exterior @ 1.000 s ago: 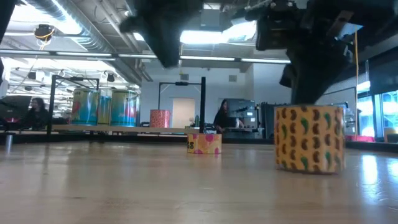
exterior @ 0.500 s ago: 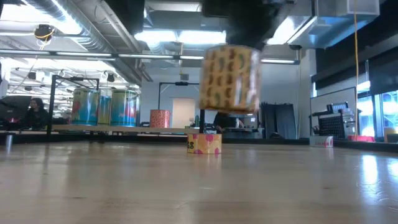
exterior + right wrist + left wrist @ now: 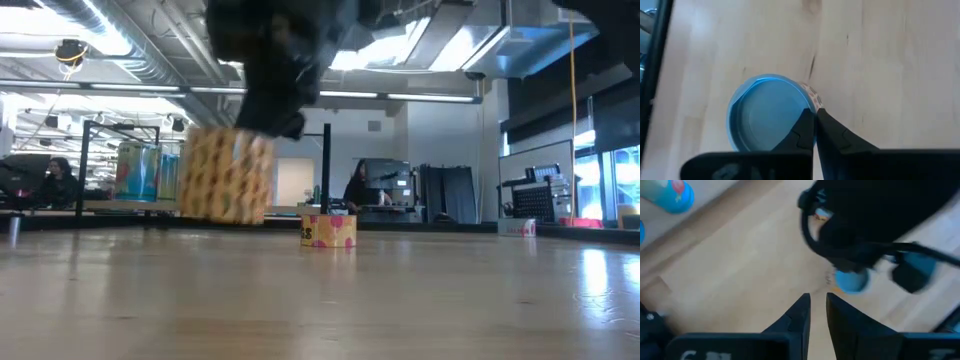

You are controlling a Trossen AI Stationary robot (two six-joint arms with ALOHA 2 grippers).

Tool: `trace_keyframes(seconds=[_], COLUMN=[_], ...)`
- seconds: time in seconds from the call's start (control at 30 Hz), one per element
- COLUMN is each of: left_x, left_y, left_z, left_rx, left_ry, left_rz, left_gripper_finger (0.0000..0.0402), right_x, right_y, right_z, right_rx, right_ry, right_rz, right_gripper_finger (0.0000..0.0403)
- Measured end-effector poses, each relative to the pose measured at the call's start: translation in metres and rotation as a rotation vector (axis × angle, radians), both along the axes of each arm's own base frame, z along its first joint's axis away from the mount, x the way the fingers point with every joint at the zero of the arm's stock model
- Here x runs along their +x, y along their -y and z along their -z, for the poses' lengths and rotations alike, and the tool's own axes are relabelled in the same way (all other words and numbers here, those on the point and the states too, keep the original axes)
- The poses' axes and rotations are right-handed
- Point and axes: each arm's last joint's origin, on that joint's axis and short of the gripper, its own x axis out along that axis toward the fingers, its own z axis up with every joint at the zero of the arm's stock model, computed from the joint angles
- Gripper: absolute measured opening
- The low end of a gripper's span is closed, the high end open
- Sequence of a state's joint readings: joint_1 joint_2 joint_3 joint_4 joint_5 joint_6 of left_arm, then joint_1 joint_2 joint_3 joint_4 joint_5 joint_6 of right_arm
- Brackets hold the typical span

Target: Pick and place cans onto a shelf

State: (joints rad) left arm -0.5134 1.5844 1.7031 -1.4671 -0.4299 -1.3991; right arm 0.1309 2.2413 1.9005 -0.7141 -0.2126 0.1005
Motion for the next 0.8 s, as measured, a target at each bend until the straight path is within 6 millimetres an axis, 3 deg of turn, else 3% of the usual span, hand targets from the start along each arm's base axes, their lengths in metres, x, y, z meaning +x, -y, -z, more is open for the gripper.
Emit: trace_keyframes(seconds=[0.2, 0.43, 0.67, 0.8], left_x=[-0.026, -0.035, -0.039, -0.04], left_y=[0.005, 0.01, 0.015, 0.016], left_z=[-0.013, -0.014, -0.014, -0.013], left_rx=[-0.017, 0.001, -0.027, -0.042], left_ry=[0.041, 0.035, 0.009, -0.049], left_rz=[-0.023, -0.029, 0.004, 0.093], left_gripper_finger=[0.0055, 0.0055, 0.0055, 0.0055], right_x=[0.016, 0.019, 0.016, 0.017], right_y=[0.006, 0.008, 0.009, 0.004], right_z=[0.028, 0.034, 0.025, 0.002], right_rx=[0.005, 0.005, 0.015, 0.022], right_ry=[-0.045, -0.043, -0.053, -0.051], right_rz=[0.0, -0.002, 0.041, 0.029], right_gripper_finger=[0.0006, 0.0013, 0.0073, 0.0075])
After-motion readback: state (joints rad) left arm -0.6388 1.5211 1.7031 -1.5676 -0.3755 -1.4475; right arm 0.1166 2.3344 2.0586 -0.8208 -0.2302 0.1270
